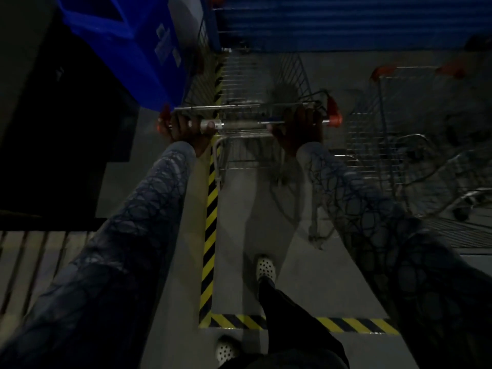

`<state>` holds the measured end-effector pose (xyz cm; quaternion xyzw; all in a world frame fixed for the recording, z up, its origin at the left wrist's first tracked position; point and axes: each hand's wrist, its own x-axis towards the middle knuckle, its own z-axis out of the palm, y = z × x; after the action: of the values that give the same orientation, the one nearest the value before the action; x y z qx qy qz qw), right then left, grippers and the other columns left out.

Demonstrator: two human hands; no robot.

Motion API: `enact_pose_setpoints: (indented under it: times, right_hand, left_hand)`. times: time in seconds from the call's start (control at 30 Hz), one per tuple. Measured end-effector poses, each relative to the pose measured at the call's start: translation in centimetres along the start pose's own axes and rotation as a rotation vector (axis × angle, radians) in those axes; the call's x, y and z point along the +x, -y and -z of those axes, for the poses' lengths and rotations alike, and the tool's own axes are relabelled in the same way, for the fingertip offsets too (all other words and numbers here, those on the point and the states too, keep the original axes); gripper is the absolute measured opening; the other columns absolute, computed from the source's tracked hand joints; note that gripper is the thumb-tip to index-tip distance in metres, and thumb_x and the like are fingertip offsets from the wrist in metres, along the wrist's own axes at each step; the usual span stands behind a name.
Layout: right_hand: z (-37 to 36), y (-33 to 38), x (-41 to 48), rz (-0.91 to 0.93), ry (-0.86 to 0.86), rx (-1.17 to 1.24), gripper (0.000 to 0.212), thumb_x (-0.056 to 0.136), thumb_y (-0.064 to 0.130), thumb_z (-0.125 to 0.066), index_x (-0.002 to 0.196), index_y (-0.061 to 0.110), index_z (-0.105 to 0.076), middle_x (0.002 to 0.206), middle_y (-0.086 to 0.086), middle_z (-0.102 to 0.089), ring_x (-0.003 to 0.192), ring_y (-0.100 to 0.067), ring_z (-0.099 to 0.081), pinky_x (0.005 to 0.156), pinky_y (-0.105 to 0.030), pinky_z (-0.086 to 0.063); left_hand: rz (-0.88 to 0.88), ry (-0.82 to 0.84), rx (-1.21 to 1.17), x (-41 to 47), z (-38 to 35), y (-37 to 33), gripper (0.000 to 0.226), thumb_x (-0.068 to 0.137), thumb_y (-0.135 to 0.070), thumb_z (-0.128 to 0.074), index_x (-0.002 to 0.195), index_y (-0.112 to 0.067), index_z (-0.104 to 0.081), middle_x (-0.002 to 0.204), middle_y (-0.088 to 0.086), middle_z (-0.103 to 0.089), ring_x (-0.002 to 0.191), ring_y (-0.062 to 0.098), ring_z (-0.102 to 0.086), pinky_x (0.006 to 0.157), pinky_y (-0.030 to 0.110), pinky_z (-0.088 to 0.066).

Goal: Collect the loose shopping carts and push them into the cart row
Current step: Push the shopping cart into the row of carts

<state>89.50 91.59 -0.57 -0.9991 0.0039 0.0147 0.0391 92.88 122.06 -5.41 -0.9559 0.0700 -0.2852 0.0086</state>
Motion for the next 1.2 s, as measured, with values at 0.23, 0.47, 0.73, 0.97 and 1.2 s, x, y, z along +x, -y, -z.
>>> enact_pose_setpoints:
  times: [0.23,0.47,0.73,0.97,1.2]
  right_hand:
    - [1.3,0.0,0.6,-0.011,0.088,0.021,0.075,0.096,0.068,-0.033,0.152,0.017,-0.031,0.158,-0.013,-0.027,0.148,-0.032,-0.019,0.121,-0.052,-0.006]
    - [1.7,0.8,-5.2,-0.015,0.104,0.039,0.076,0.095,0.067,-0.038,0.150,0.015,-0.034,0.157,-0.013,-0.031,0.146,-0.031,-0.023,0.120,-0.049,-0.010]
    - [0.9,3.0,-16.6,-0.063,0.068,0.027,0.077,0.092,0.069,-0.040,0.145,0.013,-0.042,0.151,-0.017,-0.038,0.140,-0.035,-0.031,0.115,-0.049,-0.014]
    - [-0.4,3.7,-26.2,-0.117,0.059,0.023,0.100,0.076,0.082,-0.017,0.145,0.014,-0.043,0.146,-0.023,-0.041,0.136,-0.042,-0.034,0.114,-0.051,-0.015]
    - [-0.4,6.1,-34.5,-0.133,0.060,0.011,0.102,0.074,0.084,-0.012,0.145,0.017,-0.042,0.149,-0.017,-0.039,0.142,-0.037,-0.028,0.117,-0.051,-0.011]
  left_hand:
    - [0.032,0.202,-0.166,0.5,-0.6,0.3,0.047,0.088,-0.055,-0.057,0.083,-0.012,-0.074,0.085,0.017,-0.068,0.092,0.040,-0.068,0.089,0.061,-0.051]
    - [0.257,0.524,-0.076,-4.1,5.6,-1.5,0.065,0.094,-0.059,-0.042,0.115,-0.005,-0.070,0.116,0.027,-0.066,0.118,0.048,-0.059,0.112,0.070,-0.015]
    - [0.286,0.680,-0.174,-12.3,12.2,-0.8,0.093,0.082,-0.079,-0.013,0.148,-0.020,-0.042,0.158,0.018,-0.030,0.149,0.038,-0.015,0.119,0.057,0.006]
    - [0.189,0.761,-0.121,-19.9,19.1,-0.8,0.076,0.093,-0.073,-0.019,0.150,-0.027,-0.036,0.159,0.013,-0.026,0.151,0.035,-0.005,0.120,0.058,0.009]
    - [0.170,0.691,-0.133,-27.3,24.0,0.4,0.066,0.098,-0.066,-0.030,0.146,-0.023,-0.042,0.156,0.017,-0.029,0.149,0.039,-0.011,0.120,0.061,0.003]
